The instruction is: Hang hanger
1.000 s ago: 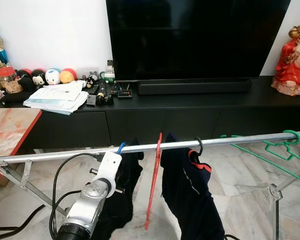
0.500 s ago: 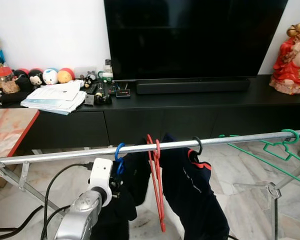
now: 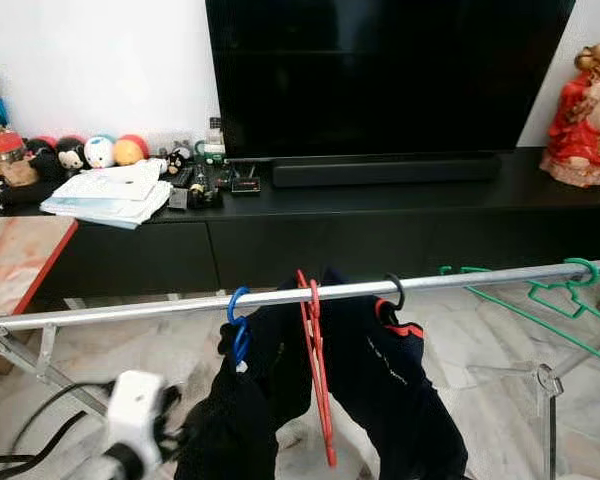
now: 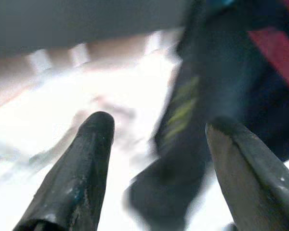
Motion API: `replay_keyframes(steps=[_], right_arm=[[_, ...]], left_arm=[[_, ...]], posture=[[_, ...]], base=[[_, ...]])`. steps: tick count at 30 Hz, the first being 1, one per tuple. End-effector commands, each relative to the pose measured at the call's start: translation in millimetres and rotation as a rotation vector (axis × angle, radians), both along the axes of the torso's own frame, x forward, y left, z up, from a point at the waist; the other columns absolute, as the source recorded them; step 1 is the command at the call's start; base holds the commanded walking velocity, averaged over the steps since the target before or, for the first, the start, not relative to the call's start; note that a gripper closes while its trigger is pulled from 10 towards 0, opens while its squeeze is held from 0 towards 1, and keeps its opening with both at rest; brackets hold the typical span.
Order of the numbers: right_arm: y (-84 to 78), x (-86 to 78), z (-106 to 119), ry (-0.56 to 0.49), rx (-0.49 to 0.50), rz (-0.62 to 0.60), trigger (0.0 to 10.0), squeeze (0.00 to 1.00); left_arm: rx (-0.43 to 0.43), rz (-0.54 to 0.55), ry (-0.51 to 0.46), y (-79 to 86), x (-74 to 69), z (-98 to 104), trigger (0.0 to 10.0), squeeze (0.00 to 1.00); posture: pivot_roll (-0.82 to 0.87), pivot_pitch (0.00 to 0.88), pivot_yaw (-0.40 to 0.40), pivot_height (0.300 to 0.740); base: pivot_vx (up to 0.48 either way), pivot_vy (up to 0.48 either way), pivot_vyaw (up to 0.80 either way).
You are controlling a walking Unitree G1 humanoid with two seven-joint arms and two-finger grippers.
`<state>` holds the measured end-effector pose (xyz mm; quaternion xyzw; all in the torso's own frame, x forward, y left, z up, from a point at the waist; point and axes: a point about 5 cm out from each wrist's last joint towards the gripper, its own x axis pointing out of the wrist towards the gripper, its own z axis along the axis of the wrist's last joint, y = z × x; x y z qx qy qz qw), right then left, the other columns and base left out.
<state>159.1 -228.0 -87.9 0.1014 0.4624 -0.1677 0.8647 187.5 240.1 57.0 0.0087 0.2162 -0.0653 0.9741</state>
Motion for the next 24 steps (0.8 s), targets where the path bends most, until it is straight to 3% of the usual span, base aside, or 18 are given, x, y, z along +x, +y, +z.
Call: replay_keyframes(steps=[1,2,3,6,8,12,15,18,24], right_arm=[[0.9,0.6,0,0.003,0.005,0.004,10.0,0.0],[1.2,0.8,0,0.005,0.005,0.008,10.0,0.0],[2.0,1.2,0,0.006,0.006,0.013,10.0,0.0],[2.4,1.5,0,0.007,0.006,0.014,10.0,0.0],[2.0,2.0,0,0.006,0.004,0.008,10.0,0.0],[1.3,2.1,0,0.005,0.004,0.002,10.0,0.0],[1.7,2.4,0,0.006,0.02,0.026,10.0,0.0],[3.3,1.7,0,0.004,0.036,0.042,10.0,0.0],[2.5,3.5,1,0.038,-0.022,0.197,10.0,0.0]], left_arm=[[0.121,0.157,0.1,29.8,-10.5,-23,10.0,0.0],[0.152,0.18,0.142,35.8,-13.2,-35,10.0,0.0],[0.205,0.202,0.244,42.9,-19.1,-58,10.0,0.0],[0.229,0.204,0.297,44.4,-22.5,-70,10.0,0.0],[0.237,0.205,0.411,36.9,-29.6,-101,10.0,0.0],[0.215,0.21,0.493,27.3,-37.8,-119,10.0,0.0],[0.202,0.187,0.595,7.3,-46.2,-140,10.0,0.0],[0.193,0.179,0.641,-5.8,-44.5,-147,10.0,0.0],[0.155,0.148,0.609,-16.4,-32.6,-145,10.0,0.0]], posture=[[0.15,0.0,0.01,0.74],[0.15,0.0,0.01,0.74],[0.15,0.0,0.005,0.74],[0.13,0.0,0.0,0.74],[0.11,0.0,-0.003,0.74],[0.09,0.0,0.0,0.74],[0.08,0.0,-0.005,0.74],[0.06,0.0,0.006,0.74],[0.05,0.0,0.015,0.74]], base=[[0.0,0.0,0.0],[0.0,0.0,0.0],[0.0,0.0,0.0],[0.0,0.0,0.0],[0.0,0.0,0.0],[0.0,0.0,0.0],[0.0,0.0,0.0],[0.0,0.0,0.0],[0.0,0.0,0.0]])
